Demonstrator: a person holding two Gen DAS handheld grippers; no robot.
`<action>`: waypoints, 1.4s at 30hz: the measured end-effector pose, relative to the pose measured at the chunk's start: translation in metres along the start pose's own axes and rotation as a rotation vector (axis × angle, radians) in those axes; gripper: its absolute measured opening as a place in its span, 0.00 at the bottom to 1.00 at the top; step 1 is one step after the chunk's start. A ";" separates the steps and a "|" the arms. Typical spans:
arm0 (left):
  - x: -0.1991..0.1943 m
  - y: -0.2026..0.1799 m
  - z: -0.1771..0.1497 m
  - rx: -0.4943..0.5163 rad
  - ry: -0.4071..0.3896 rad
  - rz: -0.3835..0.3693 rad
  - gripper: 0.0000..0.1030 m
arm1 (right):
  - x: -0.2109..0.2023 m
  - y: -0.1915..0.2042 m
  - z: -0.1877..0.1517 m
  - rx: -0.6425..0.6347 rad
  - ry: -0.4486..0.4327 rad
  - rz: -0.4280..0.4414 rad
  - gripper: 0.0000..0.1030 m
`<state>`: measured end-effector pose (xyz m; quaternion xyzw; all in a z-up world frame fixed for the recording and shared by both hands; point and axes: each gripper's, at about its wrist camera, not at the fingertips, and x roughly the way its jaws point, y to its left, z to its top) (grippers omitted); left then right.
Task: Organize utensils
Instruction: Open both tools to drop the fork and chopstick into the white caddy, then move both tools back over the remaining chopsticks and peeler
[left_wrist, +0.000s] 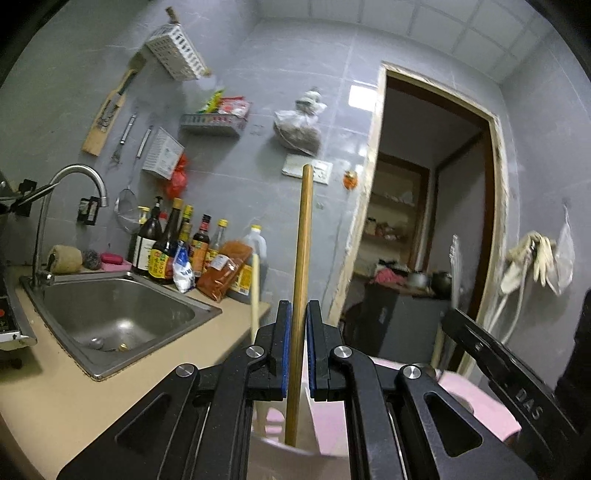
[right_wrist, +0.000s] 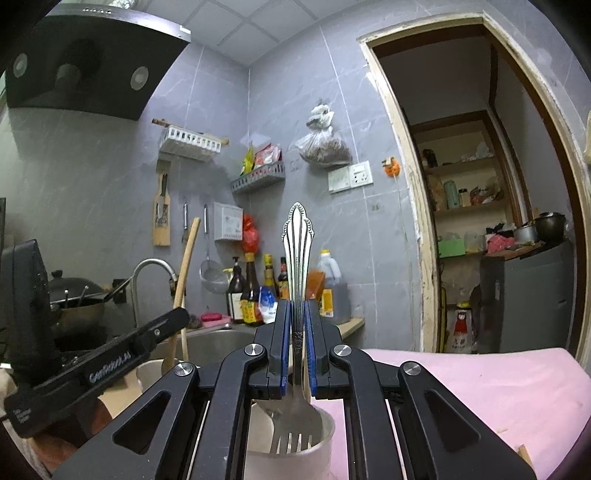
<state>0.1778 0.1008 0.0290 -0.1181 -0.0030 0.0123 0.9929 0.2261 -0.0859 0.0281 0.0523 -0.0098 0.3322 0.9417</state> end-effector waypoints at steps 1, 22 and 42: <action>0.001 -0.001 -0.002 0.008 0.014 -0.008 0.05 | 0.000 0.000 -0.001 0.001 0.003 0.002 0.06; -0.008 0.006 -0.006 -0.021 0.045 -0.046 0.20 | -0.011 0.006 0.002 -0.007 -0.053 0.000 0.44; -0.043 -0.015 0.015 -0.011 0.097 -0.118 0.87 | -0.076 -0.009 0.018 0.006 -0.137 -0.232 1.00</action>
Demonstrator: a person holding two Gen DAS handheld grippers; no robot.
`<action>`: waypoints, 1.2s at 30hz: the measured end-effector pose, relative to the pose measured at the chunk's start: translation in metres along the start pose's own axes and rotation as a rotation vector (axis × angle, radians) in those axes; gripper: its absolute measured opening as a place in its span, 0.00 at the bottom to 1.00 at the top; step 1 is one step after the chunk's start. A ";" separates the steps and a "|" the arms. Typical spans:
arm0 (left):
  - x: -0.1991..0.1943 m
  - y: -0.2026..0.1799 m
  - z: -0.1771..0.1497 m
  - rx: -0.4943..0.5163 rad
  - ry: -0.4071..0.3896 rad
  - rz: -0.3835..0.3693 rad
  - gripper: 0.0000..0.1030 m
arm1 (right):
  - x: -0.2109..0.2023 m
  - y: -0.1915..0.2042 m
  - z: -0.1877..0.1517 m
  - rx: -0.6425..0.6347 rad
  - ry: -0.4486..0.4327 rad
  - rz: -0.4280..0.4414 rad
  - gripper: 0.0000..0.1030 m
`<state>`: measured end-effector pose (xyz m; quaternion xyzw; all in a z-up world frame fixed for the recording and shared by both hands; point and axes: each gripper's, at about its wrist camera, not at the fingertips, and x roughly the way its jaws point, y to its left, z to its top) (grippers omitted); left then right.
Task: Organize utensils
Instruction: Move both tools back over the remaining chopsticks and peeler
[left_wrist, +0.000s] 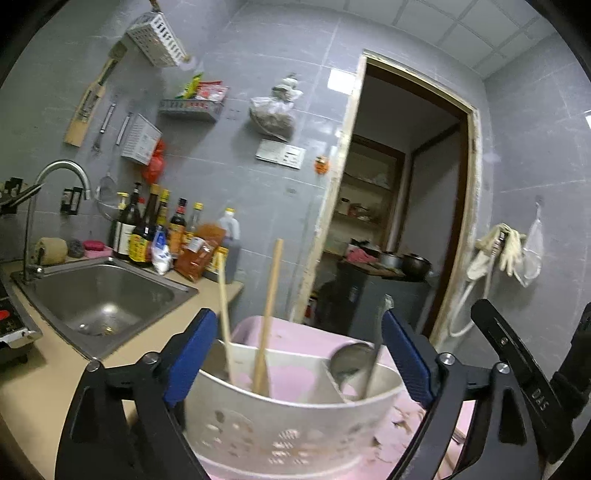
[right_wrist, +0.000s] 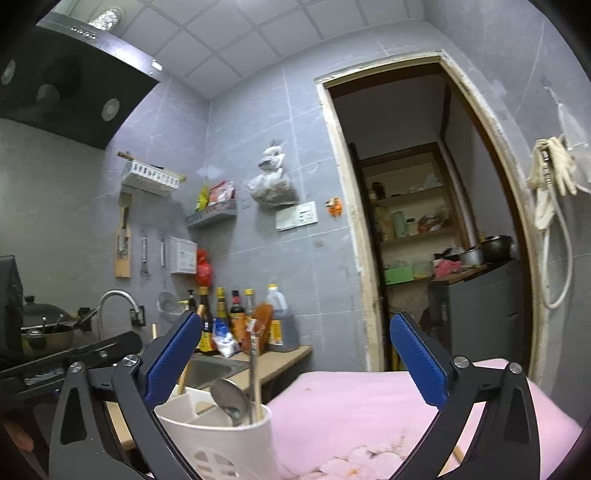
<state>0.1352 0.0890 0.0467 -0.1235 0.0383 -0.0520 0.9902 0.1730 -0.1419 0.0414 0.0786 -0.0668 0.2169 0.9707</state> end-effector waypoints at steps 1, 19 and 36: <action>-0.001 -0.004 -0.001 0.004 0.014 -0.016 0.89 | -0.003 -0.003 0.001 0.001 0.000 -0.010 1.00; 0.014 -0.111 -0.055 0.255 0.284 -0.234 0.94 | -0.098 -0.110 0.014 -0.038 0.269 -0.291 1.00; 0.097 -0.153 -0.108 0.320 0.721 -0.299 0.79 | -0.080 -0.148 -0.033 -0.007 0.726 -0.218 0.64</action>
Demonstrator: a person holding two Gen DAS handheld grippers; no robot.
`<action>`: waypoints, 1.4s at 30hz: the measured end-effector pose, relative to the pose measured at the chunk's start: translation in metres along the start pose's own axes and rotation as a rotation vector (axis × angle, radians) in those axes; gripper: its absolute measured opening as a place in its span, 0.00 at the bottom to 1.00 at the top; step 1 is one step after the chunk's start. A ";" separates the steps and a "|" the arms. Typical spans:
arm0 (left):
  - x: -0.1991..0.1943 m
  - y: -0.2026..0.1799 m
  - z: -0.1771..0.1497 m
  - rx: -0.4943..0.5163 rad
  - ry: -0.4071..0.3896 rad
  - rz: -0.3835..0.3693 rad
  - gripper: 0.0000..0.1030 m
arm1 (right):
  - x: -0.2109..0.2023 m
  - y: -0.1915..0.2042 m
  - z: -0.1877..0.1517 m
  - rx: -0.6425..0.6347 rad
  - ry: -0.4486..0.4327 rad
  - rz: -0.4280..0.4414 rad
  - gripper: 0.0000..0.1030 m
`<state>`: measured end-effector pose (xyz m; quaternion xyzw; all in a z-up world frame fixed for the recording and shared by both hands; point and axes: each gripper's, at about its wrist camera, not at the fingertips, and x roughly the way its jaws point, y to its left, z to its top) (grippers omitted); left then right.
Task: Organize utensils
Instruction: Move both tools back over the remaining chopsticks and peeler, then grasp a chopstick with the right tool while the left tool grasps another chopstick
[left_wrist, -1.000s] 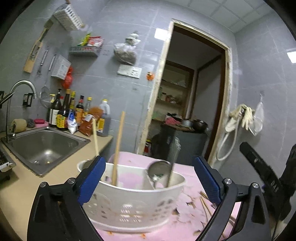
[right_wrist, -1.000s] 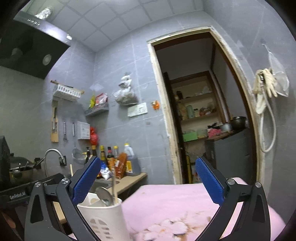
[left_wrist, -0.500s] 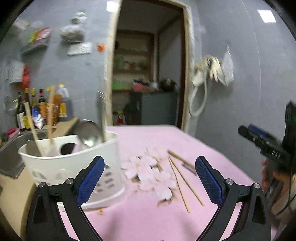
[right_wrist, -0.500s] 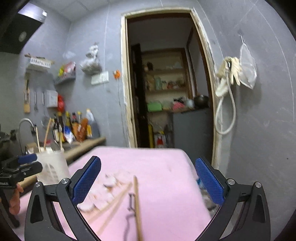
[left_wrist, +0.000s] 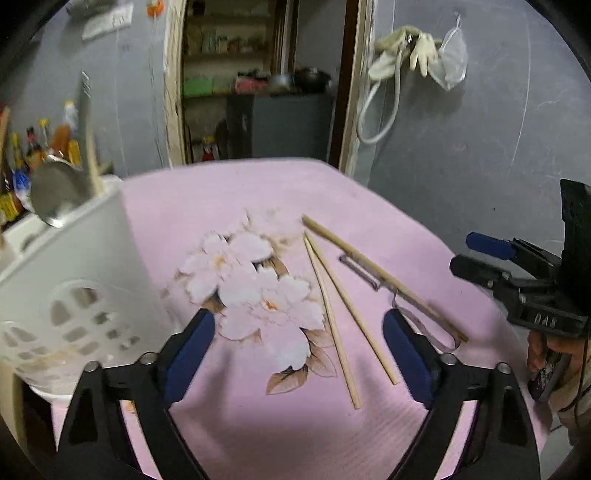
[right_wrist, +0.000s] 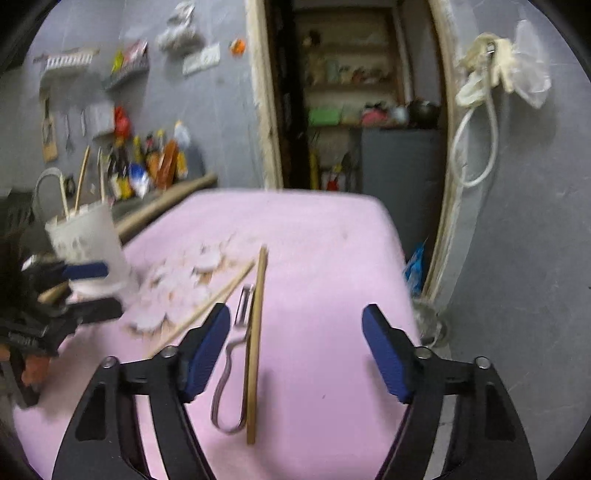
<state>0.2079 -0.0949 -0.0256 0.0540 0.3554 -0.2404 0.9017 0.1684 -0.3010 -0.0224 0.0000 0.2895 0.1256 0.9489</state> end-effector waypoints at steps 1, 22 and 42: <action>0.007 0.002 0.001 -0.007 0.027 -0.013 0.73 | 0.003 0.002 -0.002 -0.015 0.025 0.006 0.62; 0.088 -0.007 0.018 0.031 0.224 0.025 0.22 | 0.057 0.025 -0.001 -0.216 0.266 -0.011 0.36; 0.067 0.006 0.011 -0.023 0.263 0.023 0.03 | 0.067 0.011 0.012 -0.186 0.260 -0.030 0.05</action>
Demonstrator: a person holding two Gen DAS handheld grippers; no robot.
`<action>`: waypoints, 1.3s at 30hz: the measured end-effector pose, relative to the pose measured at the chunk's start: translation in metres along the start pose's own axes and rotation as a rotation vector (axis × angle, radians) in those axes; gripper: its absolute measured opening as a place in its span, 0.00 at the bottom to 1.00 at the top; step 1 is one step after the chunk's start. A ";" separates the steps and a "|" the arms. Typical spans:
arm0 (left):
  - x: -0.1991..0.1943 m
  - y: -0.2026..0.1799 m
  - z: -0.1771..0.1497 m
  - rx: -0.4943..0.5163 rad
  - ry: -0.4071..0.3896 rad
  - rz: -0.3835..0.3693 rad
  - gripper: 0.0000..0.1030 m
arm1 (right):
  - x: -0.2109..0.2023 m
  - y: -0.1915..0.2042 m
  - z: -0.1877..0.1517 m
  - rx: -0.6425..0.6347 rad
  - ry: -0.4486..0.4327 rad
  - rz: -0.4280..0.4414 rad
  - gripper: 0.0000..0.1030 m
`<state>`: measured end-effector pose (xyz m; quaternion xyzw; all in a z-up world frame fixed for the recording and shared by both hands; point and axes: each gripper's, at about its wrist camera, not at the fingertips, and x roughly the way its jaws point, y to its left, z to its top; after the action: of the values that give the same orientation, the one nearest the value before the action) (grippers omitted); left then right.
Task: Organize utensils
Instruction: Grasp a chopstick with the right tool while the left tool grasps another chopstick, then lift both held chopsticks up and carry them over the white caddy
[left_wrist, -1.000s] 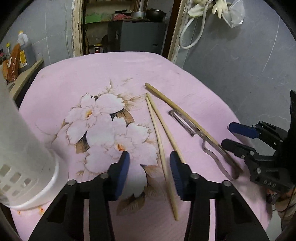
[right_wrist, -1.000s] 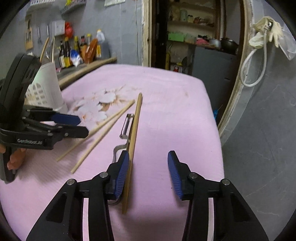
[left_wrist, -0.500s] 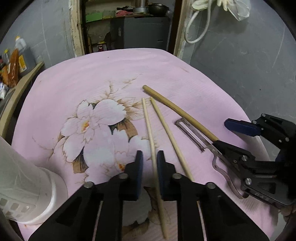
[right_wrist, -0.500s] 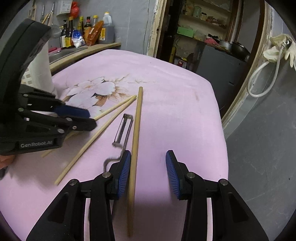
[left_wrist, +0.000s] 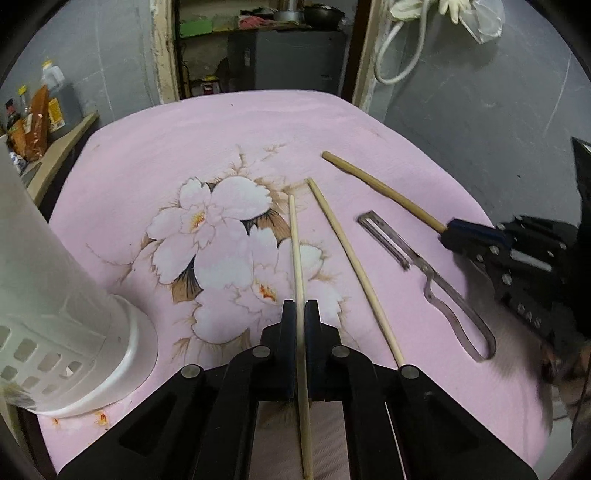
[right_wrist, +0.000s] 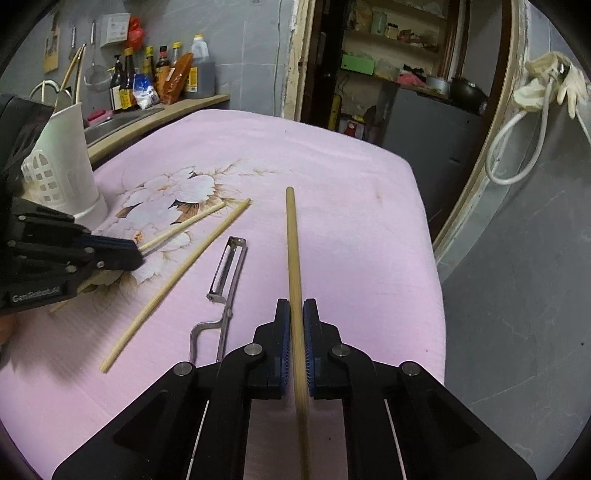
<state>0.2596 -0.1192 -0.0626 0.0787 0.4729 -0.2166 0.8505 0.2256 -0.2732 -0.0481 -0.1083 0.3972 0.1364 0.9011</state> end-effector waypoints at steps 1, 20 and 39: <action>0.001 0.002 0.003 -0.004 0.014 -0.009 0.03 | 0.002 0.000 0.003 0.002 0.008 0.012 0.05; 0.011 0.008 0.022 -0.064 0.071 -0.087 0.02 | 0.050 -0.010 0.053 0.020 0.155 0.109 0.05; -0.132 0.012 -0.024 -0.114 -0.634 0.043 0.02 | -0.078 0.025 0.024 0.152 -0.581 0.190 0.05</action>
<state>0.1862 -0.0614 0.0344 -0.0303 0.1939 -0.1855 0.9629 0.1834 -0.2547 0.0232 0.0406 0.1404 0.2152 0.9656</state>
